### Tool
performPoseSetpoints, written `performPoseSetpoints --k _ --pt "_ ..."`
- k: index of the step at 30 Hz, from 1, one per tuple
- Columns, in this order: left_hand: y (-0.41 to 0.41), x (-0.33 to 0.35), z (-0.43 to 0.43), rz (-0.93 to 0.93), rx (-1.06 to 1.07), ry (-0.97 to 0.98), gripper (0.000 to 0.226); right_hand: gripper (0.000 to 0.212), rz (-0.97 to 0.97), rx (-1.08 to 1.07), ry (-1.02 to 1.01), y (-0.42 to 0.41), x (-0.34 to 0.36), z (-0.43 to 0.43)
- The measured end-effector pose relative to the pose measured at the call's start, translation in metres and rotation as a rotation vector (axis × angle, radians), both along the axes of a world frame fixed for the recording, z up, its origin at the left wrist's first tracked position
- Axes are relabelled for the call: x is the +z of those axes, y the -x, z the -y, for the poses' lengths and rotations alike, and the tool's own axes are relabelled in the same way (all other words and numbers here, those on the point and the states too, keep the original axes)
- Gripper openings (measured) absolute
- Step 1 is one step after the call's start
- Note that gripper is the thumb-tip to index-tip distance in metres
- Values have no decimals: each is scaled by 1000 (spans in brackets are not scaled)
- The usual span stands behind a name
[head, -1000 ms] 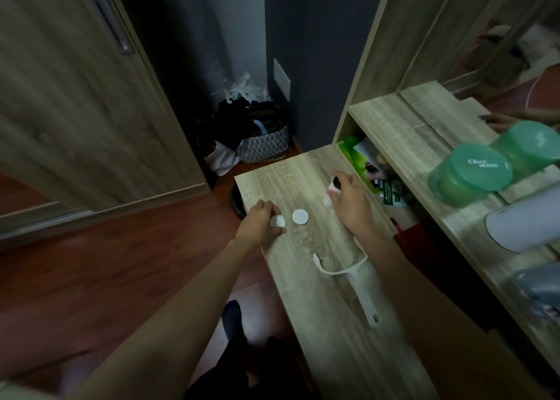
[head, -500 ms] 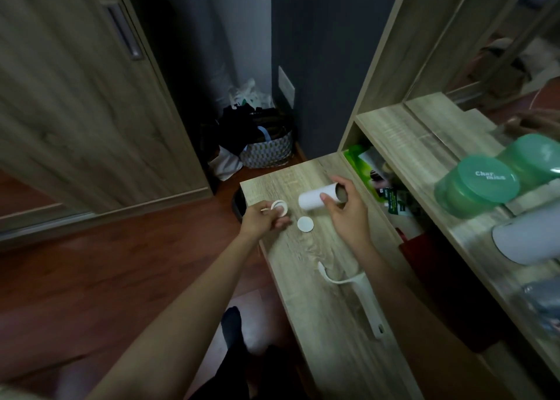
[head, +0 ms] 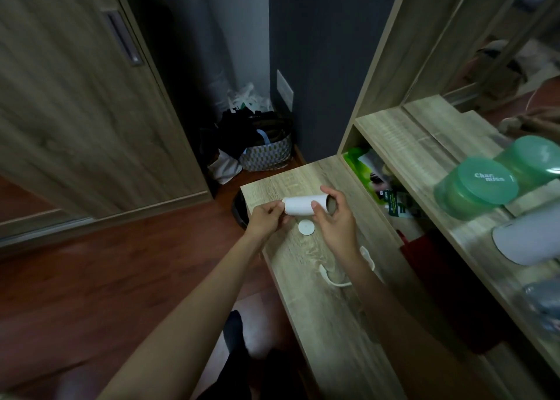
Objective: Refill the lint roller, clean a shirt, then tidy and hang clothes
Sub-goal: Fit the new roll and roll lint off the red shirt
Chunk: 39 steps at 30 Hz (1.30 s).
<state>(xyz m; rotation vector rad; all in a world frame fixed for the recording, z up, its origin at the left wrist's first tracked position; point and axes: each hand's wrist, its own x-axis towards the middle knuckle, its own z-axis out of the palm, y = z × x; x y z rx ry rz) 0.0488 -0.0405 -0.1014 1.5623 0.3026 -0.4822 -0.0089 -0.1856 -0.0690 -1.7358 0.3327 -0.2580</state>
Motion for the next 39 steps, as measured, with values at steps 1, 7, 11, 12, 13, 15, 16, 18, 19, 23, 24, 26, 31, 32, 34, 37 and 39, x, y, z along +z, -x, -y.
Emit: performPoseSetpoints --k 1,7,11,12,13,15,16,18,19,23,24,26,31,32,34,37,39 --pt "0 1 0 9 -3 4 29 32 -8 -5 -26 0 -1 0" --pt "2 4 -3 82 -17 -32 29 32 -30 -32 -175 0 -3 -1" --pt "-2 5 -8 73 9 23 26 29 -36 -43 -297 1 -1 2" --pt "-2 5 -9 60 17 62 25 28 -44 -45 -324 0 -1 3" --pt "-3 5 -10 49 22 103 24 27 -51 -47 -350 0 0 4" --pt "-3 6 -13 45 20 159 20 26 -64 -50 -384 -1 3 5" --pt "-3 6 -14 47 15 177 16 26 -65 -48 -392 0 4 6" --pt "-3 9 -15 40 15 224 8 27 -65 -40 -416 0 7 7" --pt "-2 11 -16 32 14 253 8 27 -68 -37 -431 0 8 7" --pt "-3 15 -20 31 -50 319 27 29 -78 -25 -451 0 10 8" --pt "-4 16 -21 36 -66 311 27 29 -79 -23 -453 -1 10 9" --pt "-5 18 -23 51 -83 292 26 30 -82 -19 -459 -1 11 9" --pt "-10 21 -28 76 -111 283 26 31 -83 -4 -454 -4 13 11" --pt "-11 22 -29 82 -112 286 25 30 -84 -3 -459 -4 13 11" --pt "-10 23 -29 98 -115 291 24 29 -79 -3 -472 -4 14 11" --pt "-10 24 -28 108 -127 291 23 27 -79 -6 -483 -3 14 10" --pt "-10 24 -28 111 -141 289 25 27 -83 -13 -502 -3 13 10"
